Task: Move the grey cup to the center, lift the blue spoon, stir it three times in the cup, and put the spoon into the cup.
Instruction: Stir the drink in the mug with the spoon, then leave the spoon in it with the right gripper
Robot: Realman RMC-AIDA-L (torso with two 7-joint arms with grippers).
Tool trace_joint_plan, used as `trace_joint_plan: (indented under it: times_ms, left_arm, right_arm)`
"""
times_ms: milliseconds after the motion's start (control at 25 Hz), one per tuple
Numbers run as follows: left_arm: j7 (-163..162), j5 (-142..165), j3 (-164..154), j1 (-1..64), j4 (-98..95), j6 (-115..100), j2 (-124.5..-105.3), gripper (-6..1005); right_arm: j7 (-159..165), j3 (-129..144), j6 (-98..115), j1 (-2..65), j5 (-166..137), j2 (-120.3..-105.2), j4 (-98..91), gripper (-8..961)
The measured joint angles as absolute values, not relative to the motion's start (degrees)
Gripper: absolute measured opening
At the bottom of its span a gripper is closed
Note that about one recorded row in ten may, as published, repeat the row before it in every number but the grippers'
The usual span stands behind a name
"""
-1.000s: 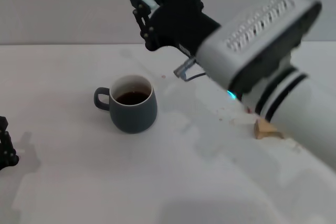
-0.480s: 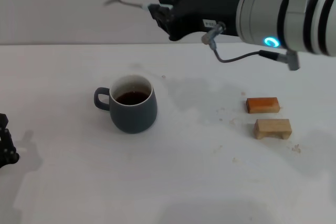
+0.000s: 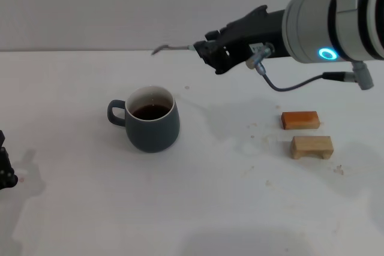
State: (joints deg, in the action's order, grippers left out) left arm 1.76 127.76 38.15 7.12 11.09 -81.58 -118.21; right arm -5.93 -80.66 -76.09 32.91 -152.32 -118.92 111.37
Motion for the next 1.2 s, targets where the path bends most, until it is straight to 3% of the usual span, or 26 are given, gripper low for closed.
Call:
trace_joint_plan:
  times_ms: [1200]
  left_arm:
    - [1.67,127.61,38.14,7.18,10.45,-82.02,-118.21,-2]
  right_arm:
    - [-5.91,-73.71,-69.21,35.26,-152.15,-119.10,96.56,161]
